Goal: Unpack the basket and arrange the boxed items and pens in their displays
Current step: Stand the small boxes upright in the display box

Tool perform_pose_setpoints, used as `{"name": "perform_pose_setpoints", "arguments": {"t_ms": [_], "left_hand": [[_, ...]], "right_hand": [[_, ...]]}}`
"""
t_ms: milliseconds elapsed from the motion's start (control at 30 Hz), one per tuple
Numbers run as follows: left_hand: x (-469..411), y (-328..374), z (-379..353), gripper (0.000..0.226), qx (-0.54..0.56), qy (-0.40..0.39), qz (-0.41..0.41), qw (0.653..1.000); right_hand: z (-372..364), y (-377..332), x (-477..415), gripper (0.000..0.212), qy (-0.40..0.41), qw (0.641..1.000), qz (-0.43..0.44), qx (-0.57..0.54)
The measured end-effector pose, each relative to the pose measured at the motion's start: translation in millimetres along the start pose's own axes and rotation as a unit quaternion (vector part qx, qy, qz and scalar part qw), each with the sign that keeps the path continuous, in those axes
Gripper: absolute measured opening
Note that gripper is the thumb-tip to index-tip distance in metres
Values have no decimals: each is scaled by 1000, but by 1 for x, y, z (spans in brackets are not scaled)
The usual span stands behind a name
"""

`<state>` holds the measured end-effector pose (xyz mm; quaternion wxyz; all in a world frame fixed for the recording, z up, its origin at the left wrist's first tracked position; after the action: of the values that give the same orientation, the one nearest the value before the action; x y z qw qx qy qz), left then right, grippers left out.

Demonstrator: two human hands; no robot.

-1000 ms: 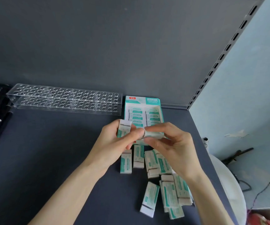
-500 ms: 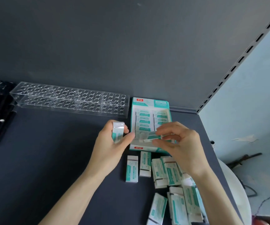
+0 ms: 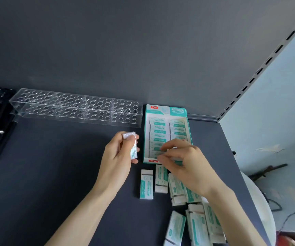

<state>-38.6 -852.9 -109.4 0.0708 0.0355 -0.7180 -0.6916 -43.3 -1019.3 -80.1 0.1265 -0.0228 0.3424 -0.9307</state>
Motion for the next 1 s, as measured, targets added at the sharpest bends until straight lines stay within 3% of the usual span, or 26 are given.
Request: {"name": "perform_pose_setpoints", "arguments": {"t_ms": [100,300,367,533,600,700,767,867,1000], "left_hand": [[2,5,-1,19,35,-17,-12,999],[4,9,-2,10,114,-73,-24,990],[5,8,-4,18,132,-83,-25,987],[10,6,-13,36,140,-119,-30,983],[11,6,-13,35,101,-116,-49,987],[10,5,-8,28,-64,-78,-117,988],[9,1,-5,38,-169,-71,-131,974],[9,-5,-11,67,-216,-101,-110,965],[13,-2,-19,70,-279,-126,-136,942]], "right_hand": [[-3,-1,-1,18,-21,1000,1,18],[17,-5,9,29,33,985,-26,-167],[19,-8,14,35,31,979,-7,-199],[23,-16,22,35,111,983,50,-139],[24,-14,24,31,137,982,62,-117],[33,-1,29,26,168,979,40,-106],[41,11,32,24,191,978,22,-86],[48,25,34,21,193,980,-6,-54],[42,31,33,18,177,984,-21,-15]]}}
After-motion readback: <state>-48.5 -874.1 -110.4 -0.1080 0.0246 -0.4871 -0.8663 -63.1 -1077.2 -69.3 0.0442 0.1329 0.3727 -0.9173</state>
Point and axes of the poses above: each hand's wrist, its own x-axis away from the middle knuckle, its own z-axis out of the back of the hand, y = z × x, the point moved 4 cm from there along -x, towards the middle knuckle, and after that the axes turned 3 degrees about -z, right-handed, at the moved point
